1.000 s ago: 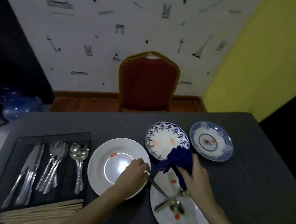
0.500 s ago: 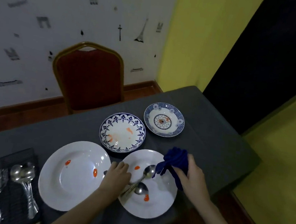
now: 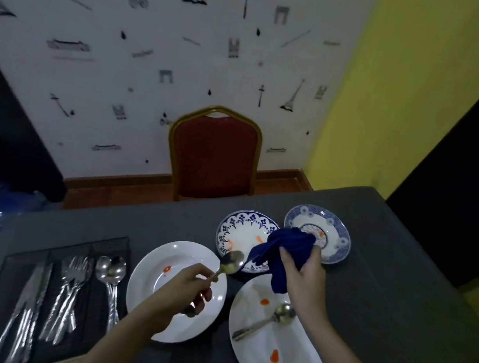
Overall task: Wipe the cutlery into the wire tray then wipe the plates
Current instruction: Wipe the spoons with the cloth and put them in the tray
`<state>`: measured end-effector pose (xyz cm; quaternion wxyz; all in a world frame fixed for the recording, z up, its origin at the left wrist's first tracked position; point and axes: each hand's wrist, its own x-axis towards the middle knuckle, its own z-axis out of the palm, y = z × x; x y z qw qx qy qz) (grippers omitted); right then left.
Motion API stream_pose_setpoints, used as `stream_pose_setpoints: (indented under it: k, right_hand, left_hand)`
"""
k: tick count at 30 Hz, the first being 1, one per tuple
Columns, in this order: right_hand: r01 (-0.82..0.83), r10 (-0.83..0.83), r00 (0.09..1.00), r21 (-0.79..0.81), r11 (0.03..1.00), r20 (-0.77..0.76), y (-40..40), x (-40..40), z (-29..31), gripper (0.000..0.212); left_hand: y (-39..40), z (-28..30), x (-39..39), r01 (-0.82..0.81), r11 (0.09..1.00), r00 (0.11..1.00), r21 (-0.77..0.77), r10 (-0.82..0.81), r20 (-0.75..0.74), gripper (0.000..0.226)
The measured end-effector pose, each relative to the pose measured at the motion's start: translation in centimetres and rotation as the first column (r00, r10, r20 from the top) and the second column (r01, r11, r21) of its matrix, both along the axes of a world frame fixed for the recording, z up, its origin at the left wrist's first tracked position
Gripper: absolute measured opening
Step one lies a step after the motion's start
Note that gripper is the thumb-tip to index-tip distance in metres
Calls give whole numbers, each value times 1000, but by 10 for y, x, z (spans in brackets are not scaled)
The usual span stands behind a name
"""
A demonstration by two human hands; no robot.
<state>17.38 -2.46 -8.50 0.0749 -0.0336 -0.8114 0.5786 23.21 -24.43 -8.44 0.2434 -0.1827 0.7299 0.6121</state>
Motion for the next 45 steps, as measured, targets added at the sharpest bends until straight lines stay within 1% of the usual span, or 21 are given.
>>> stream_pose_setpoints:
  k: [1, 3, 5, 7, 9, 11, 12, 16, 17, 21, 22, 25, 26, 29, 31, 34, 36, 37, 39, 41, 45]
  right_hand:
    - [-4, 4, 1000, -65, 998, -9, -15, -4, 6, 30]
    - [-32, 27, 999, -163, 986, -34, -45, -10, 20, 34]
    - [-129, 117, 986, -102, 986, -116, -72, -11, 30, 35]
    - [-313, 327, 927, 104, 944, -183, -91, -8, 34, 33]
    - [-448, 552, 809, 396, 801, -201, -103, -2, 31, 32]
    - [-422, 677, 700, 634, 648, -226, -111, 5, 24, 33]
    - [-399, 691, 683, 672, 624, -237, -114, 7, 22, 35]
    - [-361, 604, 767, 631, 687, -219, -124, -1, 21, 35]
    - [-369, 612, 765, 642, 672, -201, -127, -2, 20, 35]
    - [-421, 705, 683, 687, 592, -190, -129, 9, 18, 39]
    - [-407, 694, 692, 685, 604, -201, -126, 5, 22, 38]
    - [-325, 569, 793, 639, 697, -217, -120, -13, 29, 35]
    - [-324, 558, 802, 632, 704, -211, -122, -13, 30, 34]
    - [-422, 648, 738, 622, 660, -186, -129, 4, 25, 33]
    - [-418, 669, 717, 647, 638, -197, -125, 7, 25, 36]
    - [-286, 556, 801, 676, 679, -220, -114, -14, 32, 35]
    - [-260, 488, 848, 642, 721, -205, -114, -16, 37, 32]
    - [-287, 507, 839, 632, 720, -196, -118, -10, 38, 32]
    - [-370, 599, 779, 637, 676, -184, -124, 6, 34, 34]
    - [-387, 647, 737, 664, 640, -195, -120, 9, 35, 35]
    - [-256, 546, 810, 709, 657, -214, -112, -16, 45, 32]
  left_hand:
    - [-3, 8, 6, -47, 997, 999, 58, 48, -13, 19]
    - [-8, 20, 17, -126, 987, 991, 100, 130, -39, 21]
    - [-11, 27, 25, -203, 971, 974, 129, 213, -72, 25]
    - [-17, 34, 30, -267, 953, 951, 141, 284, -120, 28]
    - [-26, 38, 32, -304, 942, 932, 145, 325, -162, 27]
    - [-32, 40, 34, -312, 941, 924, 129, 332, -189, 26]
    - [-34, 40, 37, -322, 939, 919, 119, 340, -201, 26]
    - [-40, 38, 40, -368, 926, 900, 90, 379, -217, 31]
    - [-42, 37, 38, -376, 924, 897, 73, 382, -222, 30]
    - [-47, 39, 36, -368, 928, 893, 57, 370, -256, 27]
    - [-46, 40, 37, -359, 931, 895, 62, 363, -259, 28]
    - [-38, 42, 35, -337, 940, 904, 53, 339, -262, 29]
    - [-36, 43, 32, -339, 939, 903, 51, 340, -261, 29]
    - [-36, 45, 27, -351, 934, 902, 63, 355, -245, 23]
    - [-37, 46, 29, -326, 943, 913, 74, 334, -233, 21]
    - [-33, 50, 32, -286, 956, 922, 60, 292, -255, 28]
    - [-29, 50, 29, -287, 957, 921, 53, 290, -261, 29]
    - [-29, 51, 27, -294, 954, 918, 54, 297, -261, 29]
    - [-31, 51, 25, -300, 951, 917, 72, 308, -252, 25]
    - [-34, 49, 28, -285, 955, 921, 84, 297, -253, 24]
    - [-33, 53, 25, -270, 961, 919, 57, 275, -284, 29]
